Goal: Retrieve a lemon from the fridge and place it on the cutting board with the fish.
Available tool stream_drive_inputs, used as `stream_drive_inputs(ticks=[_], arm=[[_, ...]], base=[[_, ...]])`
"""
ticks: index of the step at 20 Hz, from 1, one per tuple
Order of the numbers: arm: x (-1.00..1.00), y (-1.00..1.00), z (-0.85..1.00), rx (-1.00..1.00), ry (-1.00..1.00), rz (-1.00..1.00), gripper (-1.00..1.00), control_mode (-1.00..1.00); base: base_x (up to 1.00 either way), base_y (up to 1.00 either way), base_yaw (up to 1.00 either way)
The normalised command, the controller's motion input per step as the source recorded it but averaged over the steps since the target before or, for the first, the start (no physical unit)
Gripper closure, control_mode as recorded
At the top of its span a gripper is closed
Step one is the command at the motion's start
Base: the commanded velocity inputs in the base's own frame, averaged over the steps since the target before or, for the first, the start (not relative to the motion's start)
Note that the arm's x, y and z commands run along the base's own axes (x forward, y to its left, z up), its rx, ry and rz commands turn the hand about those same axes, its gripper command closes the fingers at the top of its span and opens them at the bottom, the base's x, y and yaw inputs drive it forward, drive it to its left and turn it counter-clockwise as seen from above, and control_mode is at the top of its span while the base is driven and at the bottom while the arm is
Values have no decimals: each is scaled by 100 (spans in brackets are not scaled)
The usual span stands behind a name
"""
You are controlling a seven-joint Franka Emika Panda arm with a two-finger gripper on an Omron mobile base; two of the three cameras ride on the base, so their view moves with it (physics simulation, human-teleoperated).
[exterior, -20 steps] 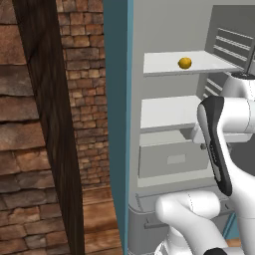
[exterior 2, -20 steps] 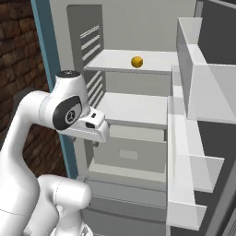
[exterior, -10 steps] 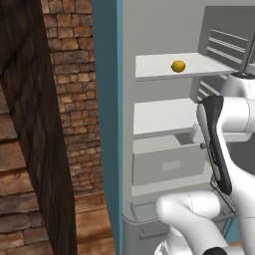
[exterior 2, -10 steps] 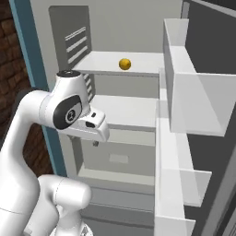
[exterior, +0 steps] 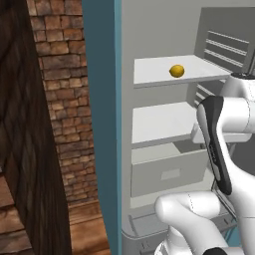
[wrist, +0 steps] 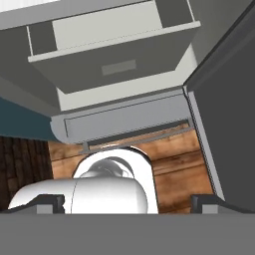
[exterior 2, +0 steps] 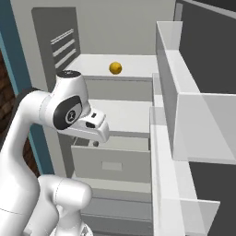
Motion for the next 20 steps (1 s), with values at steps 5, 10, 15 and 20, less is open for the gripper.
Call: stream_drive_inputs(ticks=[5,10,15,20], arm=[[0,0,0,0,0,0,-100,100],[0,0,0,0,0,0,-100,100],[0,0,0,0,0,0,-100,-100],[0,2,44,-11,-26,2,-100,-100]], base=[[66,-6,-8],[32,-2,-1],[6,0,0],[0,0,0]])
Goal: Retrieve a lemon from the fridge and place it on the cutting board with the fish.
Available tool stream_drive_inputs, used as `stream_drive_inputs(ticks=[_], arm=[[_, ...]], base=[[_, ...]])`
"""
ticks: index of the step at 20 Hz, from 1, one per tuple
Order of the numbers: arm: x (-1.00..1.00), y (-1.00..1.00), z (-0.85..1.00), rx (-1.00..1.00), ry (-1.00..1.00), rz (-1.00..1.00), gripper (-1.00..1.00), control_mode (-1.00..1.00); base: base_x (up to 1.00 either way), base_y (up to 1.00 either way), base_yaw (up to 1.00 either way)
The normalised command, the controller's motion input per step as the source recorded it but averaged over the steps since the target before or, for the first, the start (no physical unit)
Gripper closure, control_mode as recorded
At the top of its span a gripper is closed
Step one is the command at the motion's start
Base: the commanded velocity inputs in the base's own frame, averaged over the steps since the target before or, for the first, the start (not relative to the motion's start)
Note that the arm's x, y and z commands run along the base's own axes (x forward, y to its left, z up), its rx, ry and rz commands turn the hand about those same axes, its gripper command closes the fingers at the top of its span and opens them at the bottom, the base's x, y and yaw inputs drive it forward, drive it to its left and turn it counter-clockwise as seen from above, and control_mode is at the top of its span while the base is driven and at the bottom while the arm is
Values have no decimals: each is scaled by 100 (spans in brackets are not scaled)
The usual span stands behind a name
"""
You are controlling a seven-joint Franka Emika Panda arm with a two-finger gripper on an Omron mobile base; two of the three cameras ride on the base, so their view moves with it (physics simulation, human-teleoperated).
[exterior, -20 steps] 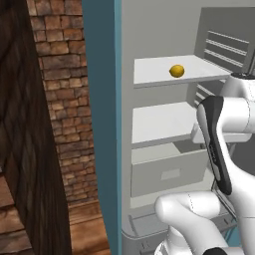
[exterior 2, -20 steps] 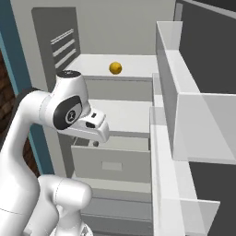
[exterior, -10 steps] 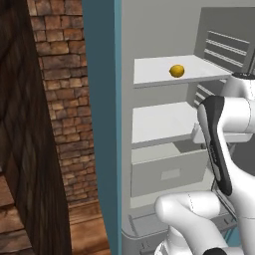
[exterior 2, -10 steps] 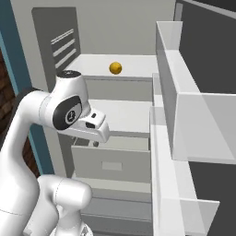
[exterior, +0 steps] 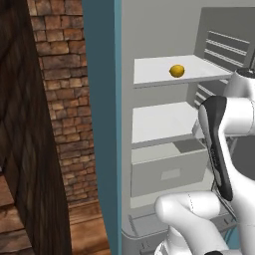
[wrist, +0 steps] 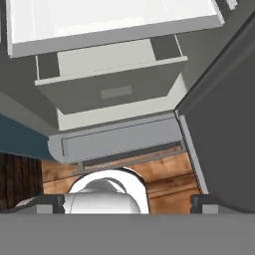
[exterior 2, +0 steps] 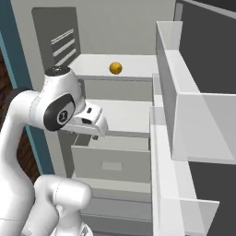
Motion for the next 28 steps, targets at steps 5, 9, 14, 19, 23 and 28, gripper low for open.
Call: stream_drive_inputs(ticks=[5,9,14,19,23,28], arm=[[-12,0,64,-9,-38,11,-100,-100],[1,0,62,0,-55,12,-100,-100],[31,6,63,-8,-42,0,-100,-100],[29,16,53,-1,-35,4,-100,-100],[27,0,49,0,-16,0,-100,-100],[22,0,48,0,9,-4,-100,-100]], base=[[0,0,0],[0,0,0],[0,0,0],[0,0,0],[0,0,0],[0,0,0]])
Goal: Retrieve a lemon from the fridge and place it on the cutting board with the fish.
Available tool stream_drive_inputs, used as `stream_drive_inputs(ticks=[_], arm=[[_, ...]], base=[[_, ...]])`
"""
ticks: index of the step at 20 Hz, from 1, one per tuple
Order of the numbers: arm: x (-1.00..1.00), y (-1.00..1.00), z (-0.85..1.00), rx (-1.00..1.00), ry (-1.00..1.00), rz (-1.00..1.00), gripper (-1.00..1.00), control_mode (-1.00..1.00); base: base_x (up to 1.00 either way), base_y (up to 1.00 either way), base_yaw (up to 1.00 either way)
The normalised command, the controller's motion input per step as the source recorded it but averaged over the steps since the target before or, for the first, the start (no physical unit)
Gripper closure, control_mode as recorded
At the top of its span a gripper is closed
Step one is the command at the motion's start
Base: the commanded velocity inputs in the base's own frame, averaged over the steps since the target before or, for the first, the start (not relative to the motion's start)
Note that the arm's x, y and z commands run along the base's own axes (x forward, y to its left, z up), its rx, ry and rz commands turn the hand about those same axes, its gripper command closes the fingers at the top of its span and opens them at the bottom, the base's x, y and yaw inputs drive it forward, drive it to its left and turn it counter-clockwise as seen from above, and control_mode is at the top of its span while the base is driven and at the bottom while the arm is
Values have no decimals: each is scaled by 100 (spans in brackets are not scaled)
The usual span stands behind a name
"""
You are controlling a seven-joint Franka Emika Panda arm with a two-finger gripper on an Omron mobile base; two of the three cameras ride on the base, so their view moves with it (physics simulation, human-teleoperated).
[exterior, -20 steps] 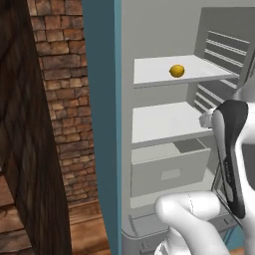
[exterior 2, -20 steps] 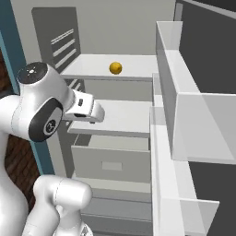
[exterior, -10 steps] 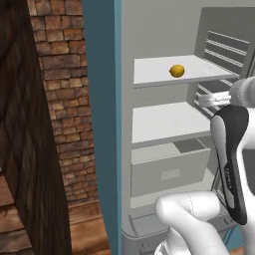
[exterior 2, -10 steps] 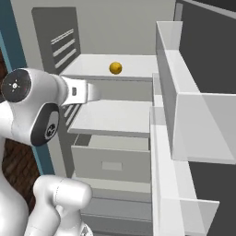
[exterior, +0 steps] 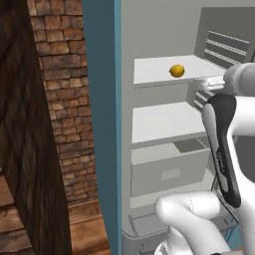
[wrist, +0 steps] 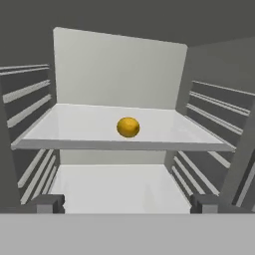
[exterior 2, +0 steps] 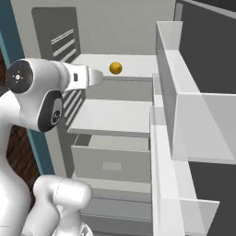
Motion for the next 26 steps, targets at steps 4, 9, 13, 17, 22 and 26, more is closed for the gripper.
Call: stream_drive_inputs(ticks=[4,9,13,17,22,26], arm=[[29,-8,9,6,12,-2,-100,-100],[1,-4,-1,1,0,0,-100,-100],[27,-2,-5,0,2,0,-100,-100],[68,-10,-1,0,7,0,-100,-100],[51,0,-16,0,10,0,-100,-100],[51,0,-14,0,3,0,-100,-100]], base=[[0,0,0],[0,0,0],[0,0,0],[0,0,0],[0,0,0],[0,0,0]])
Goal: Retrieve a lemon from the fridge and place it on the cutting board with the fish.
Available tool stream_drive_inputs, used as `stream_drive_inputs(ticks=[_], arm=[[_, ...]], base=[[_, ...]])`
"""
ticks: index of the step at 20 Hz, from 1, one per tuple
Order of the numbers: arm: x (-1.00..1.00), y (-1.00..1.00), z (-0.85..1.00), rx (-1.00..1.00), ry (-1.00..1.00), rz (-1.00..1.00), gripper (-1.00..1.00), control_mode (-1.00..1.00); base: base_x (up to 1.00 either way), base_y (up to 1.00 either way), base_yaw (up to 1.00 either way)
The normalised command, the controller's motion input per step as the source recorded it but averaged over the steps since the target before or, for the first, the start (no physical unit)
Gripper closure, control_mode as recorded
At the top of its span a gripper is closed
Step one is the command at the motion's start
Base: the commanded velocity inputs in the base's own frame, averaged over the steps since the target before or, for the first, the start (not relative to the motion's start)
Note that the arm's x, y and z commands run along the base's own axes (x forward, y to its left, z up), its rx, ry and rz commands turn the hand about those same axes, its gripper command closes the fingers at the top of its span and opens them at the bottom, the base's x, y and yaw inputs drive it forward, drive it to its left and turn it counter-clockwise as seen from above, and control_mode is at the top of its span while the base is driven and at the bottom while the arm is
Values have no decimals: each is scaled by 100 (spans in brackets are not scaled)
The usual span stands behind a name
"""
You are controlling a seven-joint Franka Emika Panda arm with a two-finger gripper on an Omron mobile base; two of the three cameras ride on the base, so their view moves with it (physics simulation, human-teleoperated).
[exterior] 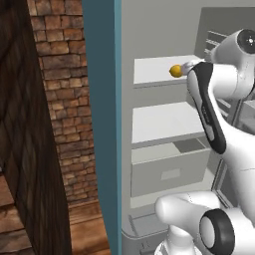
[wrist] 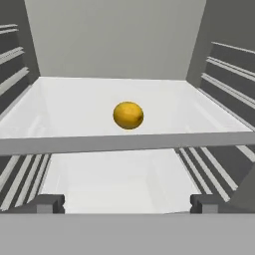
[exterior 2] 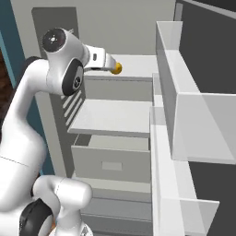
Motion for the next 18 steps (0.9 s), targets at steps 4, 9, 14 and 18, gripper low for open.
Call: stream_drive_inputs(ticks=[4,9,14,18], arm=[[54,0,-8,0,0,0,-100,-100],[63,-4,-1,0,4,0,-100,-100],[66,-10,-16,0,9,0,-100,-100],[62,-33,-16,1,7,0,-100,-100]], base=[[0,0,0],[0,0,0],[0,0,0],[0,0,0]])
